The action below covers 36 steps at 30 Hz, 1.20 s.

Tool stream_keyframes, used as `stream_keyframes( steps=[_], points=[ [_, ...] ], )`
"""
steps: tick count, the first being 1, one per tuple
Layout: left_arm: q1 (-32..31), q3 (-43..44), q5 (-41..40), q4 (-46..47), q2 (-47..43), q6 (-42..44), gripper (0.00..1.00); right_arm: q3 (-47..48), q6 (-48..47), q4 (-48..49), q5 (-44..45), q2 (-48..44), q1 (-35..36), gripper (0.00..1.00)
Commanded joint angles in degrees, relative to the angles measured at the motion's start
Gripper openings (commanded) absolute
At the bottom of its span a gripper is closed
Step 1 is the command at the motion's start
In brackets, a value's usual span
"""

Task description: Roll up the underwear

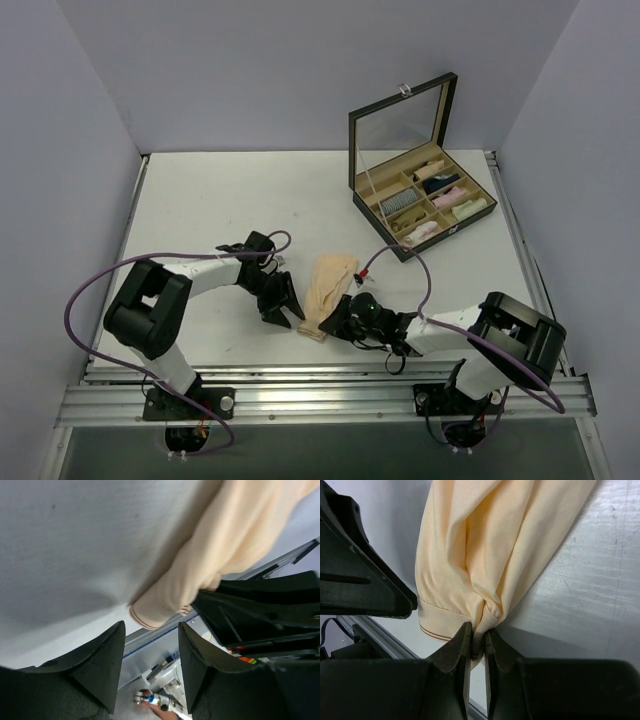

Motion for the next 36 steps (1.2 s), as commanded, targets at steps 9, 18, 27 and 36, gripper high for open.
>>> stream_keyframes(
  steps=[9,18,27,36],
  points=[
    [0.0,-5.6,6.1,15.1,1.3,0.9,0.58,-4.1,1.2,3.0,-6.7,-1.4,-1.9,0.0],
    [0.0,-9.3,7.4,16.7,1.1,1.6,0.58,-5.2,1.8,5.9,-9.0,-1.2,-3.9,0.0],
    [-0.1,-11.0,8.1,20.2,-0.7,1.5,0.58,-5.6,3.4,10.4,-11.7,0.4,-6.0,0.0],
    [-0.1,-13.0,11.5,28.3,-1.1,-0.3,0.58,-3.9,2.9,9.5,-14.1,0.3,-7.1,0.0]
  ],
)
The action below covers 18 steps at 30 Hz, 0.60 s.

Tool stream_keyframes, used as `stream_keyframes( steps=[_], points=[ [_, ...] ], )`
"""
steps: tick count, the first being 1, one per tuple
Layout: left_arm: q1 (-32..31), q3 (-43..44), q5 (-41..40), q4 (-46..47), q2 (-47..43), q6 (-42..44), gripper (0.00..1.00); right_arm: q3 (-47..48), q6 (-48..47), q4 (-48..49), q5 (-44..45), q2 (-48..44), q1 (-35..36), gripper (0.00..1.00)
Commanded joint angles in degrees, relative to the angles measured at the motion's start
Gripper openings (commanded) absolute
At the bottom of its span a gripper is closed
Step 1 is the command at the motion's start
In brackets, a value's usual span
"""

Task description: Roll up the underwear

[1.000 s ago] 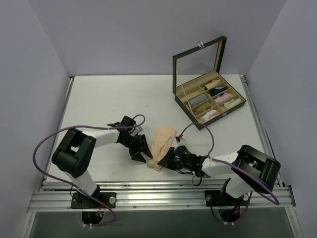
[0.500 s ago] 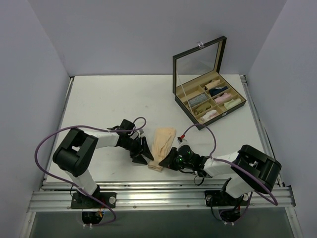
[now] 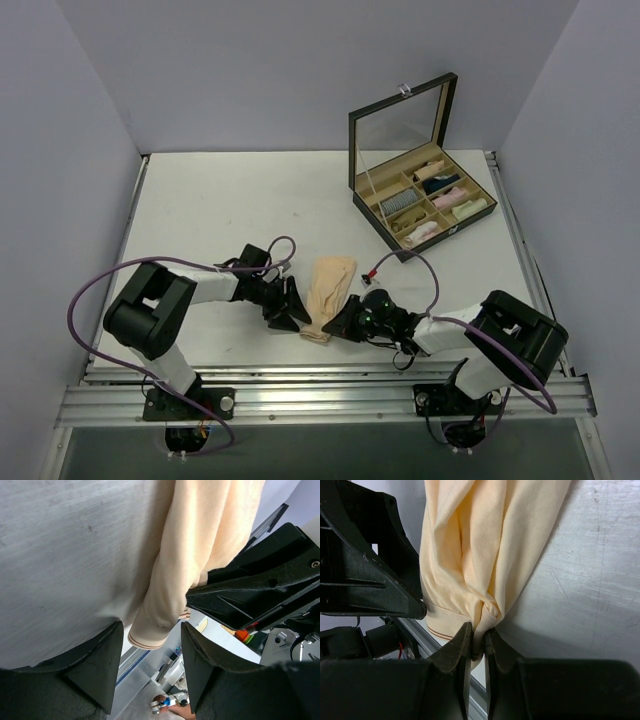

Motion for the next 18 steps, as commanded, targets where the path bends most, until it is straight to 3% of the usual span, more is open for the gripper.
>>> stream_keyframes(
  steps=[1,9,18],
  points=[
    [-0.1,-1.0,1.2,6.5,-1.1,-0.4,0.58,1.7,-0.4,0.7,-1.5,0.3,-0.4,0.0],
    [-0.1,-2.5,3.0,11.3,1.4,-0.9,0.54,1.5,1.5,3.9,-2.5,1.3,-0.9,0.0],
    [0.0,-2.7,4.0,10.5,0.0,0.4,0.53,2.3,1.0,2.8,-2.9,1.3,-1.9,0.0]
  ],
)
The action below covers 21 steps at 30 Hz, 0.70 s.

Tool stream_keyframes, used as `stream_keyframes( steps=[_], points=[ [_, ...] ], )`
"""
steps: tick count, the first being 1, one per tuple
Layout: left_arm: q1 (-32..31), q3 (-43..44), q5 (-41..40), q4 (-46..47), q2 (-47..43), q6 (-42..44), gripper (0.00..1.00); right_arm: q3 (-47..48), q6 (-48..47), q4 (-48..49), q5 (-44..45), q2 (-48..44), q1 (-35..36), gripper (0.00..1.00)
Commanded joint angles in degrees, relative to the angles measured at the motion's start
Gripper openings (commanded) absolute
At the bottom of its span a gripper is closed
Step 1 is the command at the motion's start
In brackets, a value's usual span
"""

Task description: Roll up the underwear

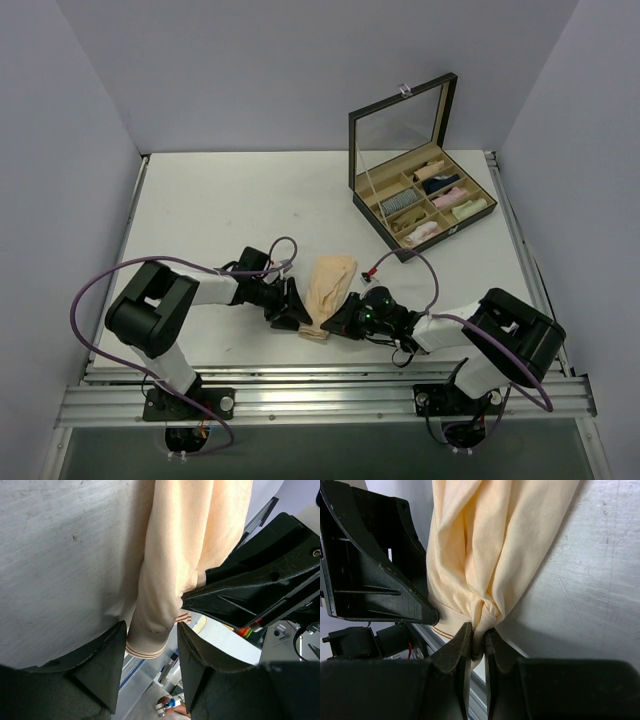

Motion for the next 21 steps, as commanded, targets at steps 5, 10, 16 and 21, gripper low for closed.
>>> stream_keyframes(
  steps=[5,10,16,21],
  points=[
    [0.0,-0.2,2.3,4.1,0.5,0.7,0.5,2.8,-0.5,0.9,-1.3,1.0,-1.2,0.0],
    [0.0,-0.4,3.7,6.7,1.4,-2.1,0.35,3.2,-0.5,1.0,-1.5,1.6,-1.5,0.0],
    [0.0,1.1,3.6,6.8,1.5,-5.1,0.03,3.5,-1.5,-0.9,-2.0,2.5,-1.4,0.03],
    [0.1,6.2,1.7,-6.0,1.0,-1.2,0.02,9.1,-9.8,-21.3,3.2,-4.7,0.7,0.3]
  ],
)
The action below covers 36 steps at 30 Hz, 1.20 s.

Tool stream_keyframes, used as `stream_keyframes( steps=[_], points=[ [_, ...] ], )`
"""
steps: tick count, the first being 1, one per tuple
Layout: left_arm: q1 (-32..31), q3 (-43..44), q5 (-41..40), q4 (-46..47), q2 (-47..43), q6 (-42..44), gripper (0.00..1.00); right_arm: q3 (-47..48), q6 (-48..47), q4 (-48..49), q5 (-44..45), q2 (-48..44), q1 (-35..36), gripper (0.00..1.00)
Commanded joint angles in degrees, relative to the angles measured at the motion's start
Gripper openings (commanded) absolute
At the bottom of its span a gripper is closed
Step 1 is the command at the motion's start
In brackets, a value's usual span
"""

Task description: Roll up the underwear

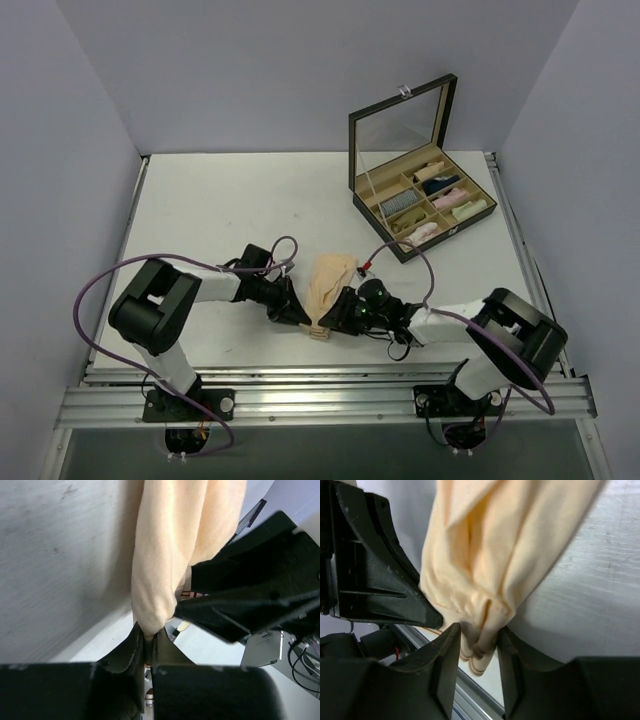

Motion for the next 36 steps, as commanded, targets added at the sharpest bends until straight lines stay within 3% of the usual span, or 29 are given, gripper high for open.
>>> stream_keyframes(
  steps=[1,2,7,12,21,36],
  points=[
    [0.1,5.2,-0.8,-7.7,-0.5,2.9,0.02,5.9,-8.6,-17.2,5.3,-7.0,2.1,0.33],
    [0.2,5.8,-1.0,-10.6,-0.1,3.4,0.02,7.4,-12.0,-24.4,9.3,-9.4,2.7,0.38],
    [0.8,8.4,0.0,-15.6,1.2,3.0,0.02,14.8,-19.9,-35.6,19.0,-13.3,6.6,0.48],
    [2.0,11.8,0.1,-26.6,3.5,6.3,0.02,20.5,-30.4,-37.5,23.5,-11.8,11.1,0.52],
    [5.6,17.5,0.4,-37.7,7.2,10.7,0.02,30.2,-44.0,-39.0,27.0,-0.8,19.8,0.52],
    [8.6,16.8,4.2,-39.4,10.2,8.0,0.02,38.2,-54.3,-40.5,35.6,12.4,26.3,0.5]
  ],
)
